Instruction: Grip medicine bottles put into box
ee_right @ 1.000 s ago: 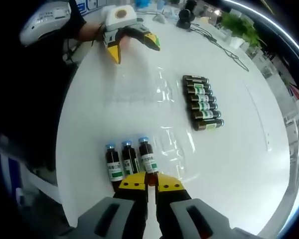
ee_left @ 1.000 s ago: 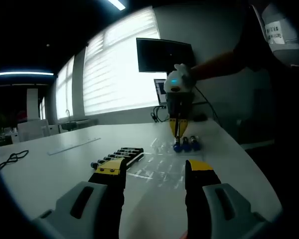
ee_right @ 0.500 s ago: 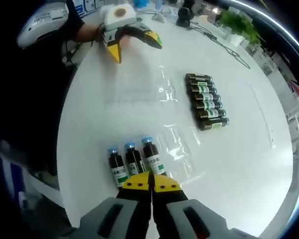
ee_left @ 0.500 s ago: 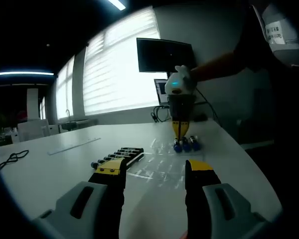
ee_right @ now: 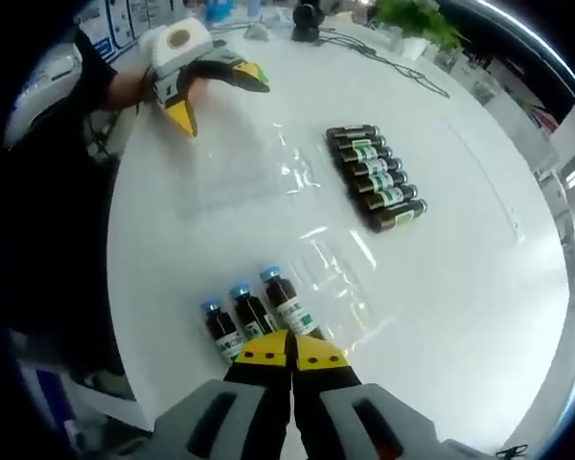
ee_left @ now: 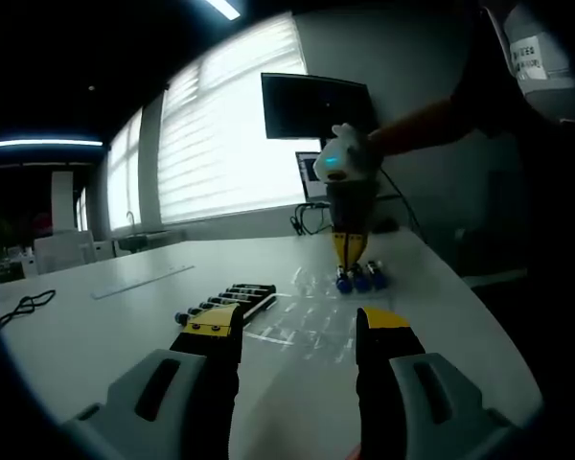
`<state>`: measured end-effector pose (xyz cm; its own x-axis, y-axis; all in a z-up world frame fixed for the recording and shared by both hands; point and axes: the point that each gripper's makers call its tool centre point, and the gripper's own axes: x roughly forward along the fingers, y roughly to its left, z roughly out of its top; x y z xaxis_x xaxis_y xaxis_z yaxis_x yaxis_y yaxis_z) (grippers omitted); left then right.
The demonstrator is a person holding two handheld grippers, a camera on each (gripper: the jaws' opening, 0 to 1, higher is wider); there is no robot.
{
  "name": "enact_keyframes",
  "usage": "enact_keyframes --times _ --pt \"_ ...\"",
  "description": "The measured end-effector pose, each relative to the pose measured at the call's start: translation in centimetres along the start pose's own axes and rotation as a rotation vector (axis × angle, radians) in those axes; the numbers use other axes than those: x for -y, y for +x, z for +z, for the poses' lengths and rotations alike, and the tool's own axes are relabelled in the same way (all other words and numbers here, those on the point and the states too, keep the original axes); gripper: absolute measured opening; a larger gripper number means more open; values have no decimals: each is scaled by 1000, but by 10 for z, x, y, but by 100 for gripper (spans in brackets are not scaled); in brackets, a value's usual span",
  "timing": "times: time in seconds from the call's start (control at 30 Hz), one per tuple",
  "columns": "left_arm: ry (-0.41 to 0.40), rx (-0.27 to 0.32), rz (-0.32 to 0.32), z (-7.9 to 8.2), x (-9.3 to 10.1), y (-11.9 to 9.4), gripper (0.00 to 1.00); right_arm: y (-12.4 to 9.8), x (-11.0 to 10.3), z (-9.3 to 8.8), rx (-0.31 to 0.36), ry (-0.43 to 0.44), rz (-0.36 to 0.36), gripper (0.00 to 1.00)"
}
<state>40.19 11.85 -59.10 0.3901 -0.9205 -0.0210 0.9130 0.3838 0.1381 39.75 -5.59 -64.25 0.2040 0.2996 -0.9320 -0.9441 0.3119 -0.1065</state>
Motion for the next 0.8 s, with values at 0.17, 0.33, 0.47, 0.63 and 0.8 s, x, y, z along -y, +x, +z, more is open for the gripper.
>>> enact_keyframes --times 0.17,0.33,0.47,0.63,0.8 --pt "2 0 0 0 0 0 40 -4 -3 7 18 -45 -11 0" --pt "2 0 0 0 0 0 40 -12 3 21 87 -13 -23 2" --pt "1 0 0 0 0 1 40 -17 12 32 151 33 -39 4" --pt "-2 2 0 0 0 1 40 -21 15 44 205 69 -41 5" --pt "-2 2 -1 0 0 1 40 -19 14 52 226 87 -36 6"
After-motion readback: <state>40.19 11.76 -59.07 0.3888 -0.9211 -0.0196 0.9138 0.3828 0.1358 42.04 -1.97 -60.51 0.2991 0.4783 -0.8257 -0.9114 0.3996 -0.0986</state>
